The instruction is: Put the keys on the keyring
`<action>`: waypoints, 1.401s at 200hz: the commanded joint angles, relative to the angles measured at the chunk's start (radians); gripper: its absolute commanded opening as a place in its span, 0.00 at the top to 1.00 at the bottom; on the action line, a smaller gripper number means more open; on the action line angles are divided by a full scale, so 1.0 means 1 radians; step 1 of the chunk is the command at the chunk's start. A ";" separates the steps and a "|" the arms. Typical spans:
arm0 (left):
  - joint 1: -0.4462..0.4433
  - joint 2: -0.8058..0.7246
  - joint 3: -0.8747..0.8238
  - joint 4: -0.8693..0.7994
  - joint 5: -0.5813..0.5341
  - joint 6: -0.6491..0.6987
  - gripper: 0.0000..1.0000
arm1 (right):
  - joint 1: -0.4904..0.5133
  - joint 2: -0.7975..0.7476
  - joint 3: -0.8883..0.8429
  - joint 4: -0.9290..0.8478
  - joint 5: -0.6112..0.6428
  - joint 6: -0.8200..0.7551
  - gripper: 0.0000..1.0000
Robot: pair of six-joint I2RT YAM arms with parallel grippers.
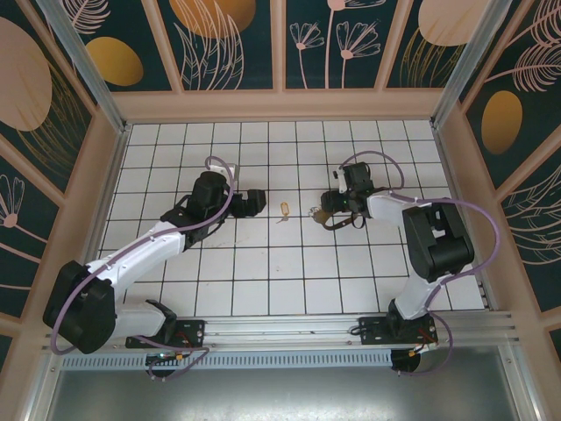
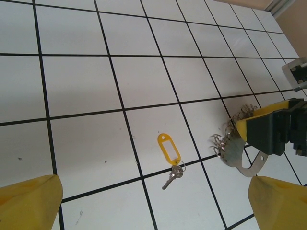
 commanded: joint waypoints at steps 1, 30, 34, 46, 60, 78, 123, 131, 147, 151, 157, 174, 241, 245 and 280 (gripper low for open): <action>0.006 -0.016 -0.008 0.033 -0.015 -0.002 0.02 | 0.009 0.022 0.030 -0.017 0.029 0.002 0.34; 0.005 -0.013 -0.015 0.041 -0.017 0.004 0.01 | 0.009 0.029 0.030 -0.020 0.029 0.000 0.42; 0.004 -0.014 -0.017 0.040 -0.017 0.005 0.01 | 0.008 0.029 0.029 -0.022 0.029 0.000 0.43; 0.005 -0.018 -0.021 0.043 -0.019 0.006 0.01 | 0.009 0.032 0.029 -0.024 0.028 -0.001 0.49; 0.005 -0.025 -0.028 0.044 -0.022 0.009 0.02 | 0.008 0.034 0.027 -0.026 0.026 0.000 0.57; 0.005 -0.027 -0.033 0.043 -0.027 0.014 0.01 | 0.009 0.037 0.024 -0.026 0.021 0.002 0.64; 0.005 -0.038 -0.039 0.042 -0.023 0.008 0.01 | 0.009 0.035 0.022 -0.031 0.017 -0.001 0.76; 0.004 -0.040 -0.039 0.041 -0.023 0.007 0.02 | 0.008 0.035 0.021 -0.032 0.016 -0.003 0.78; 0.004 -0.042 -0.036 0.037 -0.024 0.006 0.01 | 0.008 0.035 0.022 -0.032 0.009 -0.003 0.81; 0.005 -0.042 -0.035 0.037 -0.024 0.006 0.02 | 0.009 0.035 0.020 -0.032 0.006 -0.003 0.81; 0.006 -0.042 -0.035 0.035 -0.024 0.007 0.02 | 0.008 0.036 0.020 -0.030 0.001 -0.003 0.82; 0.004 -0.042 -0.034 0.032 -0.026 0.008 0.01 | 0.008 0.032 0.017 -0.030 -0.009 0.000 0.84; 0.005 -0.046 -0.033 0.030 -0.022 -0.003 0.02 | 0.009 -0.014 -0.011 -0.030 -0.021 0.002 1.00; 0.005 -0.047 -0.034 0.030 -0.020 -0.005 0.01 | 0.009 -0.017 -0.014 -0.031 -0.023 0.002 1.00; 0.005 -0.055 -0.046 0.028 -0.026 -0.011 0.01 | 0.008 -0.050 -0.042 -0.025 -0.044 -0.001 1.00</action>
